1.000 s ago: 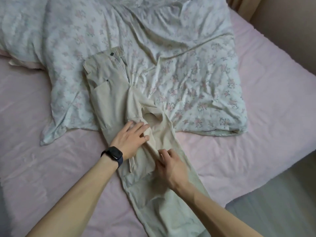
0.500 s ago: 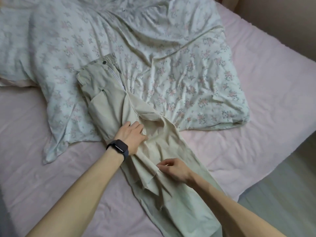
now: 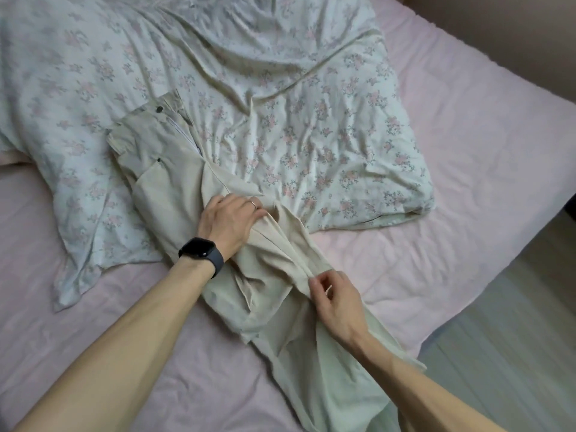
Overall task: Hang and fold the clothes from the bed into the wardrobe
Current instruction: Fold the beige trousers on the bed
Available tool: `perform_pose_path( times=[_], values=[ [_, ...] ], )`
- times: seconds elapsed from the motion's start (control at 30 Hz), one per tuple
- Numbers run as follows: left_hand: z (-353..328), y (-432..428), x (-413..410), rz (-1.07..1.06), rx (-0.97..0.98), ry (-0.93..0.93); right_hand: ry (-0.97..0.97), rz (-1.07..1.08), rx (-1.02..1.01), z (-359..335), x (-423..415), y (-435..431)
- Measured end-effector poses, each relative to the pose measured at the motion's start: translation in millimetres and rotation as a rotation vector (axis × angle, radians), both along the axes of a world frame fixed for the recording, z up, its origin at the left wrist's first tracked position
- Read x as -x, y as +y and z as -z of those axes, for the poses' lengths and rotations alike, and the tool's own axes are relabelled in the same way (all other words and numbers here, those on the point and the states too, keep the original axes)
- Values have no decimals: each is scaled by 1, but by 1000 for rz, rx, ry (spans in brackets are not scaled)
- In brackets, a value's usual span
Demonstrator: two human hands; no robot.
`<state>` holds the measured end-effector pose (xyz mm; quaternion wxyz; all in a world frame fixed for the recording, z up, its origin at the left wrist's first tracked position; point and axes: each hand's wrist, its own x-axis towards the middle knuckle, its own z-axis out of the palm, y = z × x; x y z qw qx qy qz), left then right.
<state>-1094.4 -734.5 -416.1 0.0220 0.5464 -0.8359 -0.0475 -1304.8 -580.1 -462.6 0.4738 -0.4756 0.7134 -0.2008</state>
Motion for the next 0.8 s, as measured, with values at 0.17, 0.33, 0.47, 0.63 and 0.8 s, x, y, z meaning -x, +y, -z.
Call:
perform_pose_path(
  times=[0.17, 0.33, 0.47, 0.63, 0.8],
  values=[
    [12, -8, 26, -35, -61, 50, 86, 100, -67, 10, 18, 3],
    [10, -6, 20, 356, -203, -265, 19, -113, -178, 19, 23, 6],
    [10, -19, 23, 371, 63, -127, 57, 61, -8, 20, 25, 12],
    [31, -18, 43, 196, 120, -50, 27, 149, -98, 23, 28, 8],
    [35, -17, 29, 82, 100, 3, 14, 124, -145, 29, 26, -13]
  ],
)
